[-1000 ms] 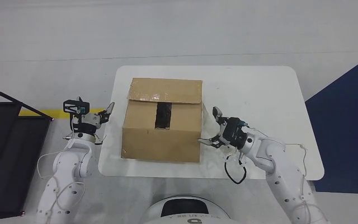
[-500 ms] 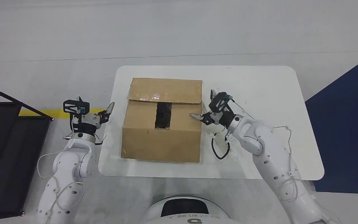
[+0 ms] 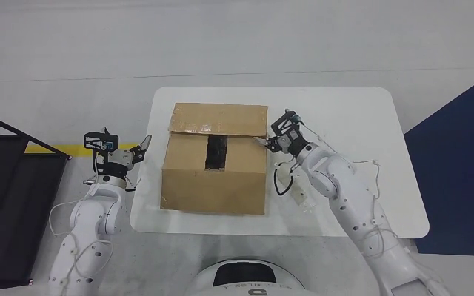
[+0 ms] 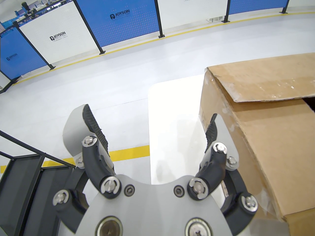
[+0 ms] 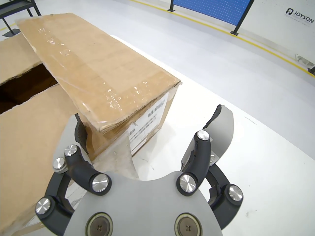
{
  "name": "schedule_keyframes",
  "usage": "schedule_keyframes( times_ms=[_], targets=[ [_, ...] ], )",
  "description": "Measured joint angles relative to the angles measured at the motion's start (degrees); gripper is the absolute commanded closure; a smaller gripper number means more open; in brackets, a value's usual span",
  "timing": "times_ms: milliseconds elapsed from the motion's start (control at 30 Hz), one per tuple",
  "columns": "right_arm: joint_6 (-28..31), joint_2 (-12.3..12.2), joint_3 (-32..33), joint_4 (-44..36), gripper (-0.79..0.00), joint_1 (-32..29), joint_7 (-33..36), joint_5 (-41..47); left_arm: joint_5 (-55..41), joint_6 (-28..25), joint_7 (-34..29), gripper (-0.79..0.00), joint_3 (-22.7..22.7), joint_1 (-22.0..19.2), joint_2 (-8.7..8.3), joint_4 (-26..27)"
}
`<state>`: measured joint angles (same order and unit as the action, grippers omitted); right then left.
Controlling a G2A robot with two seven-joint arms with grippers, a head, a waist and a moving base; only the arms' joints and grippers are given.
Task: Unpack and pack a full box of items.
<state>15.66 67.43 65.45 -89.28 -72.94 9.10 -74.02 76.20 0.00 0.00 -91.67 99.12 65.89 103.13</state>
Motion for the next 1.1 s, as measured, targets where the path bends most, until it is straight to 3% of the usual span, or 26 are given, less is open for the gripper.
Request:
schedule_keyframes(
  times_ms=[167,400,533,733,867,1000,1100],
  targets=[
    [-6.0,0.47,-0.44,-0.49,-0.785,1.23,1.78,-2.71,0.0,0.0,0.0,-0.785,0.0,0.0,0.0,0.0],
    [-9.26,0.91,0.0,-3.34,-0.785,2.84,0.49,-3.81,0.0,0.0,0.0,-0.785,0.0,0.0,0.0,0.0],
    [-10.57,1.64,-0.81,-2.38,-0.785,6.73,1.06,-2.9,0.0,0.0,0.0,-0.785,0.0,0.0,0.0,0.0],
    [-6.69,4.0,-5.14,9.98,-0.785,18.58,2.95,5.08,0.0,0.0,0.0,-0.785,0.0,0.0,0.0,0.0],
    [-7.78,6.57,-9.72,22.31,-0.785,27.39,4.56,9.4,0.0,0.0,0.0,-0.785,0.0,0.0,0.0,0.0],
    [-9.15,9.0,-14.01,31.08,-0.785,32.69,6.7,12.05,0.0,0.0,0.0,-0.785,0.0,0.0,0.0,0.0],
    [-9.83,10.5,-17.05,35.96,-0.785,35.43,12.4,12.08,0.0,0.0,0.0,-0.785,0.0,0.0,0.0,0.0]
  ],
)
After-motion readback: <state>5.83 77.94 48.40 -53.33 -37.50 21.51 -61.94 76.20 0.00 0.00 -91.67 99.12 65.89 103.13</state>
